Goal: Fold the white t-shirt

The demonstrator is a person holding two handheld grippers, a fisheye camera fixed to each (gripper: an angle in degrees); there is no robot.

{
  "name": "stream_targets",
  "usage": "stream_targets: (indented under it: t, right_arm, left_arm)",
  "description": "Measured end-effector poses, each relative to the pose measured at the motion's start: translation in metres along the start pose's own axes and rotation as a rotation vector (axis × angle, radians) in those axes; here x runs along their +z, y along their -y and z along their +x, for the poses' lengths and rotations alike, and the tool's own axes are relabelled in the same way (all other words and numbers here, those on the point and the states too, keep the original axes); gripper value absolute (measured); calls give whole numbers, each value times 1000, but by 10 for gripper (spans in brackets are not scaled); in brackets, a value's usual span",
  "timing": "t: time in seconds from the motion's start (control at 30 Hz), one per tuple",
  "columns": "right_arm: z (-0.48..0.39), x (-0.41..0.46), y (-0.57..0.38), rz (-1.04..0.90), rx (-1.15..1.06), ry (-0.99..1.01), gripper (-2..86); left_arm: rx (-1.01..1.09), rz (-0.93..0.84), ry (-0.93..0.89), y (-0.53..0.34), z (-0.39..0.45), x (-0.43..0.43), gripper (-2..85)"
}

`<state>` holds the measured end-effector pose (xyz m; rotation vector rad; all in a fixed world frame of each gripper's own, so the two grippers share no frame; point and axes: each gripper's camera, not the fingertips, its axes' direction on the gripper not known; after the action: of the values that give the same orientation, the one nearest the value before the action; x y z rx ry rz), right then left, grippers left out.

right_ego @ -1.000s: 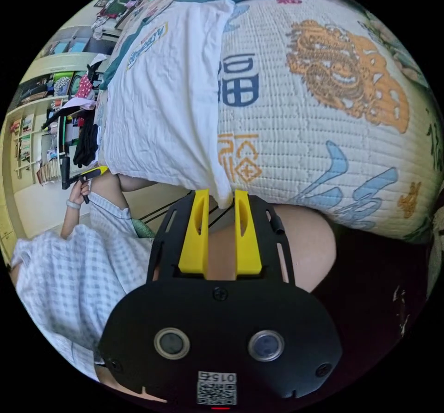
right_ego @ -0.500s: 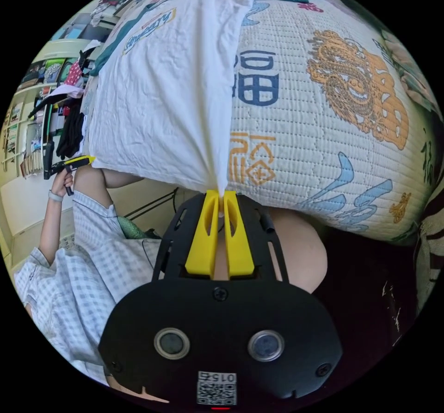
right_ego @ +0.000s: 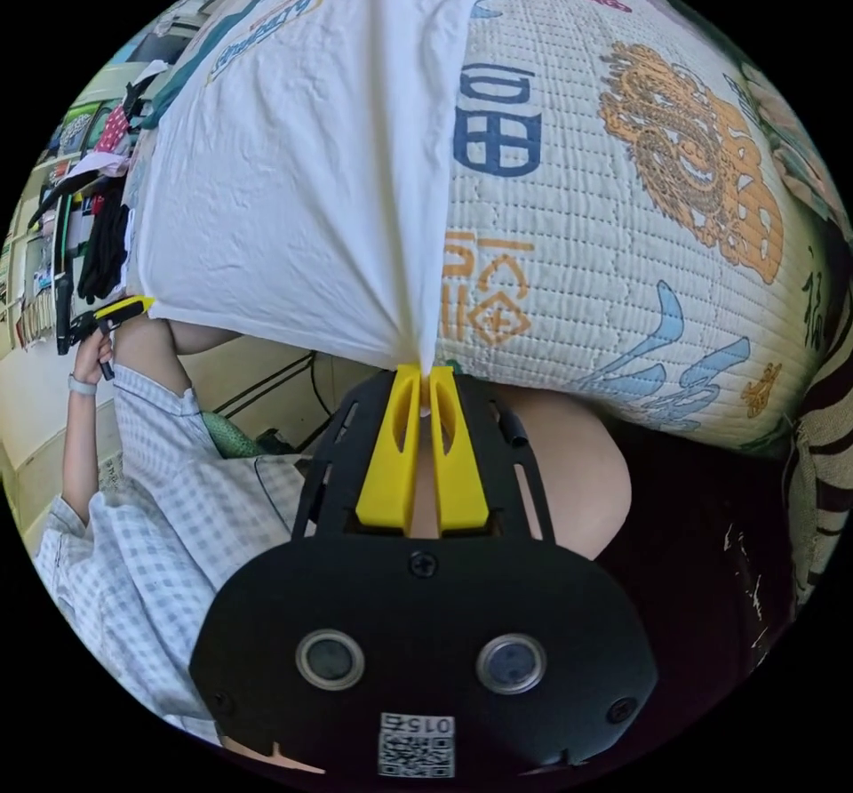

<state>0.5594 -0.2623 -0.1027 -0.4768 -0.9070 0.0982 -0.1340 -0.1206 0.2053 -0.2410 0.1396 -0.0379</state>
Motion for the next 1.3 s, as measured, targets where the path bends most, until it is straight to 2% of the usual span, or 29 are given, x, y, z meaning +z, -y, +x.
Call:
stream_targets:
  t: [0.27,0.4,0.53,0.6,0.67,0.77,0.87,1.03,1.17,1.3]
  right_arm:
    - [20,-22,-36,39,41,68,47]
    - [43,-55,-81,181,95,103,48]
    - [68,-96,-109,363,132,140,50]
    - [77,-117,-108,456,132,134,50]
    - [85,-137,-97,541,126,144,51]
    - [101,-164,-62,658,137,182,56]
    - [116,-179,-20,708,168,212,63]
    - [139,-183,39,700,213,259,81]
    - [144,-173,63,661,201,287,81]
    - [131,-163,67,691,181,198,63]
  left_arm:
    - [17,-50,78,5,19,26,86]
    - [-22,-66,196,-4,16,22,75]
    - [-9,64,205,14,26,-14,77]
    - [77,184,160,46,50,-41,80]
    - [255,357,112,103,101,-77,81]
    - [494,483,65,193,185,-101,81]
    - [671,527,69,285,275,-99,82]
    - [774,424,-66,411,387,-58,85]
    - [800,323,-35,480,452,-5,93]
    - [871,244,39,510,485,43,103]
